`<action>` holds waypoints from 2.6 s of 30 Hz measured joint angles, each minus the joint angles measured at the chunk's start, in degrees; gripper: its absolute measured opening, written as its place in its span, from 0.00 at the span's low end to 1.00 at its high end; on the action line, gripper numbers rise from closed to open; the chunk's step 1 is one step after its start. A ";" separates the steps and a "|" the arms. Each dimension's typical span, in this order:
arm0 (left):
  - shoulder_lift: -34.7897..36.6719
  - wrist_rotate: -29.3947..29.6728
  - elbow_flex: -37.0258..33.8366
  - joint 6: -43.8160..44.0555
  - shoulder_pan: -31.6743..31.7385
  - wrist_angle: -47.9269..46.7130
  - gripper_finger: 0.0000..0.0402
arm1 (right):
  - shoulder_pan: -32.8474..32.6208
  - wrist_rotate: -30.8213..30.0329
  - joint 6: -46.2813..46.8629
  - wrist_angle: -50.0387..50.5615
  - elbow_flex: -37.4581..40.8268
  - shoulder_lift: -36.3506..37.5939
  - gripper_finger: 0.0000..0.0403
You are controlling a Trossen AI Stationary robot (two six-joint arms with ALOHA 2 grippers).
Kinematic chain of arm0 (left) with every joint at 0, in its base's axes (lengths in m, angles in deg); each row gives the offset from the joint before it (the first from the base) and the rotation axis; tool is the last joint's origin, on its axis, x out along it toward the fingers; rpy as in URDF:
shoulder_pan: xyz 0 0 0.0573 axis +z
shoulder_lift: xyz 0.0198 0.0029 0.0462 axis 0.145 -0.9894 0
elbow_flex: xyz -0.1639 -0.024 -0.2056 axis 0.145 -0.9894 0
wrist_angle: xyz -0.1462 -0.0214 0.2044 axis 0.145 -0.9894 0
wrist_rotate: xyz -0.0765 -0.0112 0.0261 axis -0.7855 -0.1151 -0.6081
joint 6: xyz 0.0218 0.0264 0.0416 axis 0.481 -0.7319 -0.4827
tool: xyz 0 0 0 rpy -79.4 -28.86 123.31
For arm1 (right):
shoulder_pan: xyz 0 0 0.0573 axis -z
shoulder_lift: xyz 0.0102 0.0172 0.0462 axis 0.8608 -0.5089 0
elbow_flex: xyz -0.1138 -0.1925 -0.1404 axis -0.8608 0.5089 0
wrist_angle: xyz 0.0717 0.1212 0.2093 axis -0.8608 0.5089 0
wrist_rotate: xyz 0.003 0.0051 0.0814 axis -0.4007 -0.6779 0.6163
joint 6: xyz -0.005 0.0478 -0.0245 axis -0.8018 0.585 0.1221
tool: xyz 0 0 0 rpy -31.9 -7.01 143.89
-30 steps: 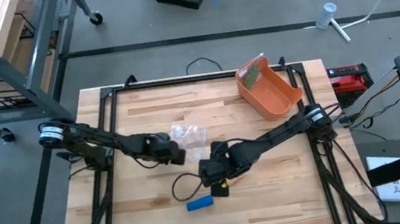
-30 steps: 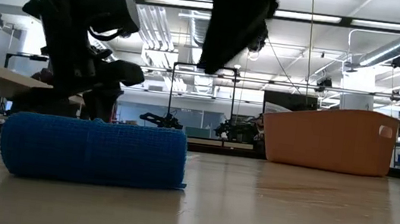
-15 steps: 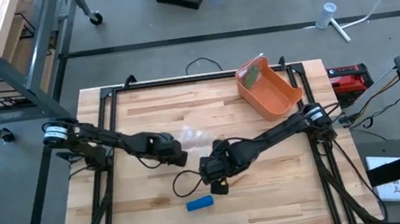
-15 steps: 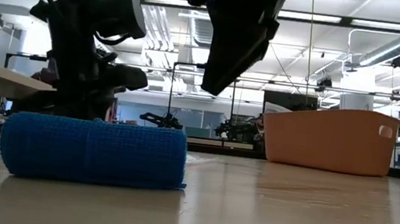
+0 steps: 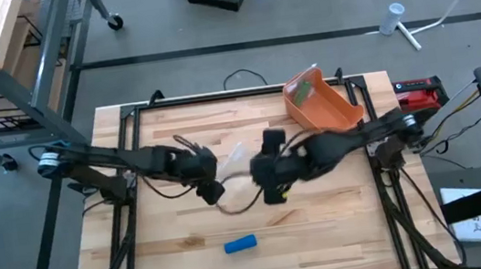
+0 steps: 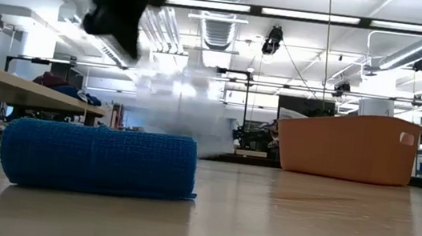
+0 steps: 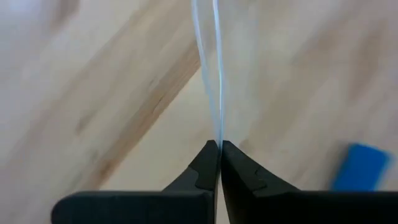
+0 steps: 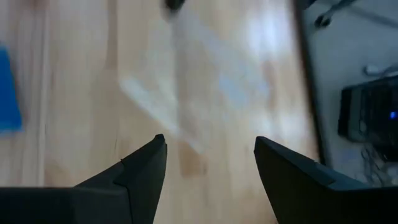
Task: Roll bandage
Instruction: Open the transparent zip bag
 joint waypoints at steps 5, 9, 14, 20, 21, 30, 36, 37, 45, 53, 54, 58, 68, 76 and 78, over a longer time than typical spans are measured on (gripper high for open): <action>2.65 4.04 11.24 -11.31 -3.80 -0.60 0.00 | 0.95 -0.16 -3.74 -3.76 -1.00 7.64 0.57; 3.02 9.13 20.33 -18.45 -7.81 -2.23 0.00 | 1.11 -0.11 -7.82 -3.10 -1.52 13.21 0.56; 2.05 16.48 29.23 -23.35 -11.43 -7.53 0.00 | 1.13 0.05 -11.24 -5.43 -1.56 19.12 0.53; 0.22 19.88 34.32 -31.66 -12.80 -11.42 0.00 | 1.11 1.30 -11.09 -13.68 -1.72 22.70 0.49; -0.07 20.15 34.74 -33.24 -12.80 -11.39 0.00 | 1.11 2.53 -11.06 -14.60 -1.71 22.77 0.48; -0.62 22.70 36.01 -42.66 -12.77 -12.23 0.00 | 1.09 8.16 -7.82 -15.14 -1.52 20.09 0.40; -0.44 22.70 36.00 -42.94 -12.76 -15.87 0.00 | 1.06 10.08 -5.07 -15.52 -1.52 19.00 0.31; -0.44 22.70 36.00 -42.93 -12.74 -16.04 0.00 | 1.09 10.73 -5.03 -15.52 -1.52 18.86 0.30; -0.44 22.76 36.00 -43.07 -12.74 -15.82 0.00 | 1.09 13.74 -2.57 -16.88 -1.52 17.17 0.08; -0.48 22.76 35.99 -43.36 -12.74 -15.54 0.00 | 1.11 13.58 -2.50 -18.42 -1.52 15.29 0.02; -0.48 22.69 35.98 -43.36 -12.74 -15.55 0.00 | 1.11 13.54 -2.56 -18.26 -1.52 15.16 0.01; -0.31 22.65 35.98 -43.36 -12.74 -15.80 0.02 | 1.11 13.37 -2.63 -18.11 -1.52 15.04 0.01; 0.18 21.72 40.50 -43.36 -12.74 -20.05 0.26 | 1.50 13.18 -2.58 -18.07 -1.52 15.47 0.00; 0.31 17.86 42.48 -43.13 -12.72 -9.37 0.48 | 1.56 11.83 -2.57 -18.02 -1.52 15.47 0.00; 0.31 17.60 40.80 -43.09 -12.72 -3.20 0.52 | 1.87 11.80 -2.56 -18.02 -1.52 15.45 0.00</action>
